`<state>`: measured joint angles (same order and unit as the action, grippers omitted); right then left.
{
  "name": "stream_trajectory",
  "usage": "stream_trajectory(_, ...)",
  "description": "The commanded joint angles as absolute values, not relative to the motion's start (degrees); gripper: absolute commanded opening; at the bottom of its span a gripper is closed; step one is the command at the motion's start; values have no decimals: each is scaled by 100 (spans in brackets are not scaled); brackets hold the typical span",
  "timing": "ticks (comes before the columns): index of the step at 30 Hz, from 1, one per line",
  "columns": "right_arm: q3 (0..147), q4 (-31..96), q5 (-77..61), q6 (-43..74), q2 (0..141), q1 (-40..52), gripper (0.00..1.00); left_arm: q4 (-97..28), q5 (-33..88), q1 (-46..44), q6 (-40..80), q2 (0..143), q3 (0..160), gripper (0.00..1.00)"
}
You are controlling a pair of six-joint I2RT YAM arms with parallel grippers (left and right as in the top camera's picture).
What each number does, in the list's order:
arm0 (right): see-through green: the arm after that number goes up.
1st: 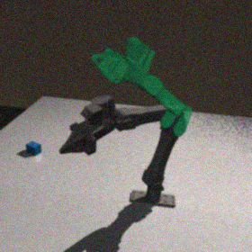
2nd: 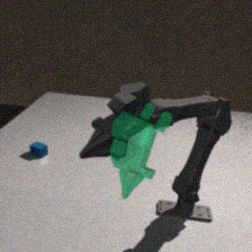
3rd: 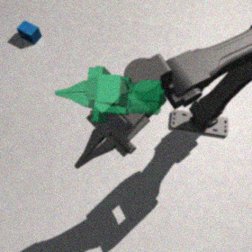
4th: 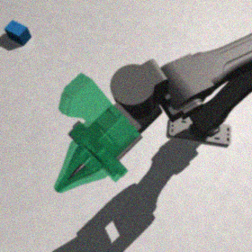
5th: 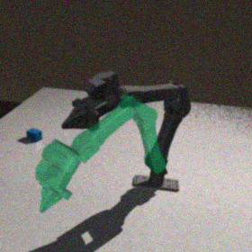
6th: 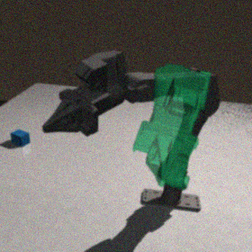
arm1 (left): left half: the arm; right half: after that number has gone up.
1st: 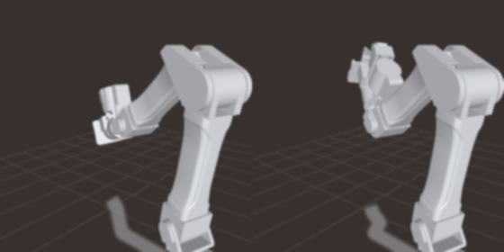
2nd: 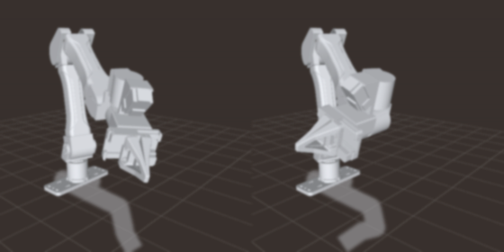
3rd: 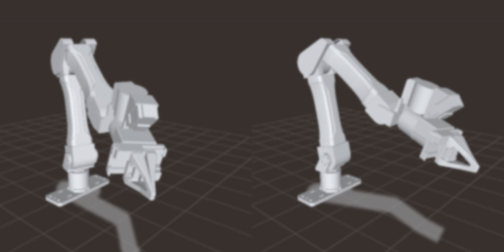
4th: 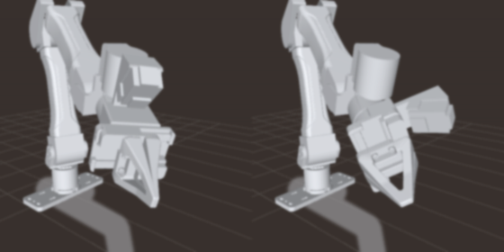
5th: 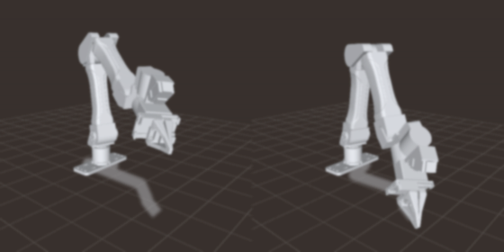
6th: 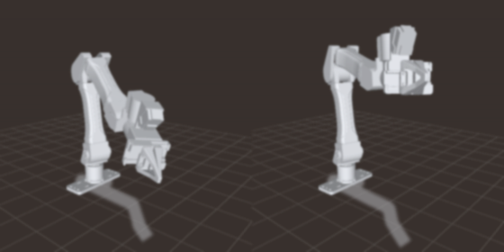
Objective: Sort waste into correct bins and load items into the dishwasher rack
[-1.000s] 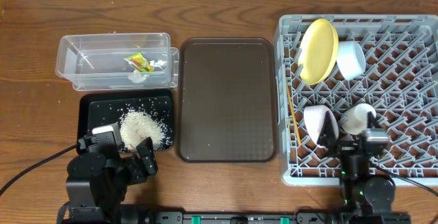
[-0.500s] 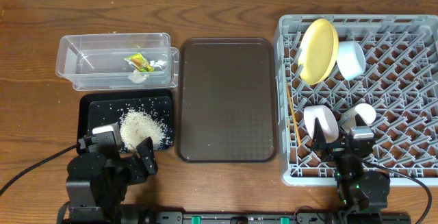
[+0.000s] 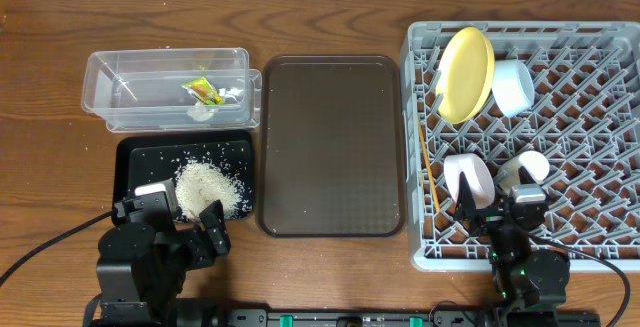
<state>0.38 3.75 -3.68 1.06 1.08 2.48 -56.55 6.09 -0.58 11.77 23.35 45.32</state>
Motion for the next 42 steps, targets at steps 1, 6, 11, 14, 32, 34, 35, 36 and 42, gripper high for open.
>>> stream_trajectory(1,32,388,-456,34,91,189,99,-5651,668,-73,1142,2320,4517,93)
stream_trajectory(6,32,388,-456,34,91,189,99,-5688,519,-67,1046,2274,4508,93)
stream_trajectory(11,32,388,-456,34,91,189,99,-5183,403,95,1050,1660,3968,93)
stream_trajectory(14,32,388,-456,34,91,189,99,-4652,388,95,1057,1081,3247,93)
stream_trajectory(32,32,388,-456,34,91,189,99,-45,386,89,987,10,106,93)
stream_trajectory(34,32,388,-456,34,91,189,99,-102,401,84,980,10,25,93)
stream_trajectory(35,32,388,-456,34,91,189,99,-207,403,84,967,10,23,93)
stream_trajectory(36,32,388,-456,34,91,189,99,-292,403,82,963,10,23,93)
stream_trajectory(42,32,388,-456,34,91,189,99,-377,403,84,969,19,23,93)
